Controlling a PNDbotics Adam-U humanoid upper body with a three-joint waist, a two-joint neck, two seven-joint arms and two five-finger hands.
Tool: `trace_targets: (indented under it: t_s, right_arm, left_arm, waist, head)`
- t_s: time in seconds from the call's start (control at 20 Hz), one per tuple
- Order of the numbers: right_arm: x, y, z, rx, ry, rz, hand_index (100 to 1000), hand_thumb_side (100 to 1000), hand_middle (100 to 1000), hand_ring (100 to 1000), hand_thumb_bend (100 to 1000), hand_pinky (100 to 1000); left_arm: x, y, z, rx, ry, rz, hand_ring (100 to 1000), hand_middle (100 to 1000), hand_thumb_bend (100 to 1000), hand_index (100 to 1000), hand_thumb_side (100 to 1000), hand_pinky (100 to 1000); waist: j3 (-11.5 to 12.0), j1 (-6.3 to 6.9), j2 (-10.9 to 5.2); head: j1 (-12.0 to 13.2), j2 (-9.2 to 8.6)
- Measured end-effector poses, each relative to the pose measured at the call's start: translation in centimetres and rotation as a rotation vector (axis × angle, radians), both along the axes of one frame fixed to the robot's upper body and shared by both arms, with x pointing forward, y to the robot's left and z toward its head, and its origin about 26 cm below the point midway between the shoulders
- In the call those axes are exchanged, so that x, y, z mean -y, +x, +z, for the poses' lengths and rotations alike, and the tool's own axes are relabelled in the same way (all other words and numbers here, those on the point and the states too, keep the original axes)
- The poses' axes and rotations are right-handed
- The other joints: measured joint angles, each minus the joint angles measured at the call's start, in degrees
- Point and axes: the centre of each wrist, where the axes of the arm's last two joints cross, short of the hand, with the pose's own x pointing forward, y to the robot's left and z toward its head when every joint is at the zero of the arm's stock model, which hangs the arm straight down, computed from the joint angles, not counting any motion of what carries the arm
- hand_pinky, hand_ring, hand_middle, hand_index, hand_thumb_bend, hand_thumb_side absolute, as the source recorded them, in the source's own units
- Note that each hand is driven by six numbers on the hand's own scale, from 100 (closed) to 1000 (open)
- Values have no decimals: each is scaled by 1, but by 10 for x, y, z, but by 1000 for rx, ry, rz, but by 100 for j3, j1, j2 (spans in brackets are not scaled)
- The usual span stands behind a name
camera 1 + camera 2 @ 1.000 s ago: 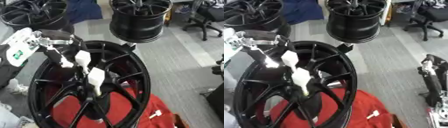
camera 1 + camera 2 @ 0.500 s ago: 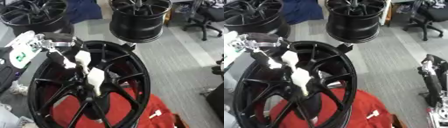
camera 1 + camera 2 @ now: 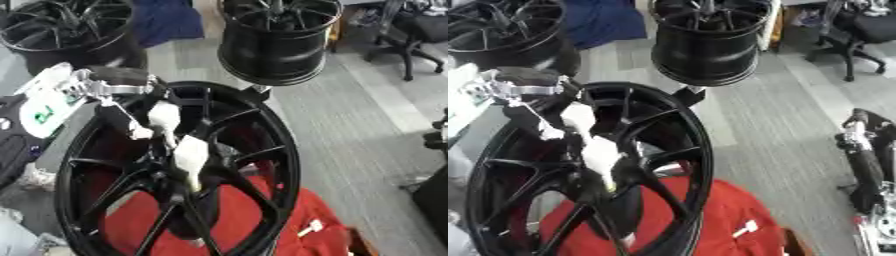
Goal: Pull the pin out of the wheel hub.
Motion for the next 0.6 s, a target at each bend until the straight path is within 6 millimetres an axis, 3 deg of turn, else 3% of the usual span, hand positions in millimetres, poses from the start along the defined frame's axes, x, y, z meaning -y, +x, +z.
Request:
trace_targets:
  t_s: [0.15, 0.3, 0.6]
  right_arm:
    - [0, 0, 0, 0, 0, 0, 747, 595, 570, 559, 100, 574]
    - [0, 0, 0, 0, 0, 0, 747, 597, 570, 559, 100, 574]
    - [0, 0, 0, 0, 1, -1, 747, 599, 570, 560, 100, 574]
  left_arm:
    - [0, 0, 0, -6, -7, 1, 419, 530, 123, 704, 217, 507]
    - [-1, 0, 2, -22, -24, 6, 324, 426, 100, 607, 217, 431]
    - [4, -3, 20, -43, -106, -13, 303, 390, 100, 572, 220, 410]
  waist:
    - [-1, -1, 0]
    - [-1, -1, 0]
    - [-1, -2, 0]
  head:
    - [0, 0]
    - [-2, 0]
    - [-6, 0]
